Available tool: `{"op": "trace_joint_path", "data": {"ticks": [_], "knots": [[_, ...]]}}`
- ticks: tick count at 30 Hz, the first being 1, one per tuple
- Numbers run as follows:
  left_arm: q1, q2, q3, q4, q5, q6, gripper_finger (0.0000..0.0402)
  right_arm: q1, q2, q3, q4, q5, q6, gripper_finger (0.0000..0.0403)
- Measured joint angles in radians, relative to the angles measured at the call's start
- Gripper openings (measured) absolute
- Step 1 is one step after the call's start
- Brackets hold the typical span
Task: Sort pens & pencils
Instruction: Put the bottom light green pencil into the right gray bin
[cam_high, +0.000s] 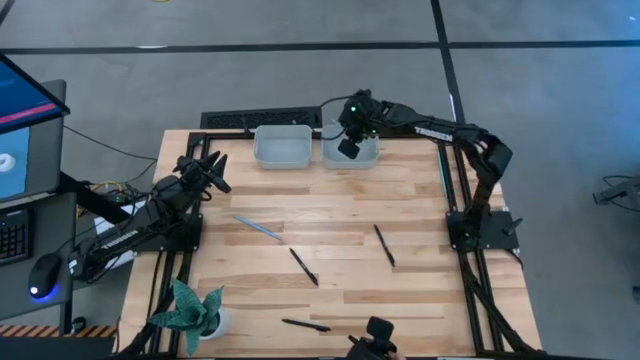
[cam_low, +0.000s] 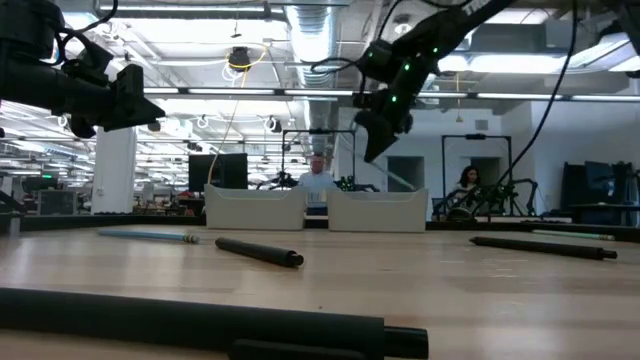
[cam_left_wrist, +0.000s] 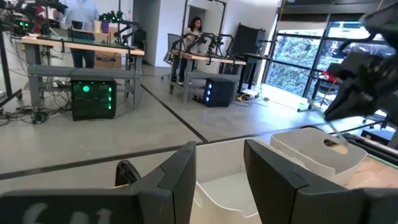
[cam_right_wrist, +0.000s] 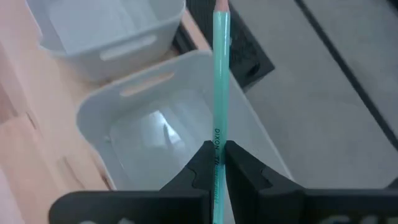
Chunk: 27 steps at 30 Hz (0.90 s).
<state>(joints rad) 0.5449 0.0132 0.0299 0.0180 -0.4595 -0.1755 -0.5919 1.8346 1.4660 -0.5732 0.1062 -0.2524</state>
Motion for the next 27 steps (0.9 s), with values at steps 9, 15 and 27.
{"op": "trace_joint_path", "data": {"ticks": [9,15,27], "knots": [[0.000,0.000,0.000,0.000,0.000,-0.002,0.0126,0.000,0.093,0.001,-0.066,0.000,-0.027,0.0048],[0.000,0.000,0.000,0.000,0.000,-0.002,0.0126,0.000,0.137,0.001,-0.084,0.002,-0.036,0.0048],[0.000,0.000,0.000,0.000,0.003,-0.004,0.0126,-0.007,0.136,0.001,-0.106,0.004,-0.036,0.0048]]}}
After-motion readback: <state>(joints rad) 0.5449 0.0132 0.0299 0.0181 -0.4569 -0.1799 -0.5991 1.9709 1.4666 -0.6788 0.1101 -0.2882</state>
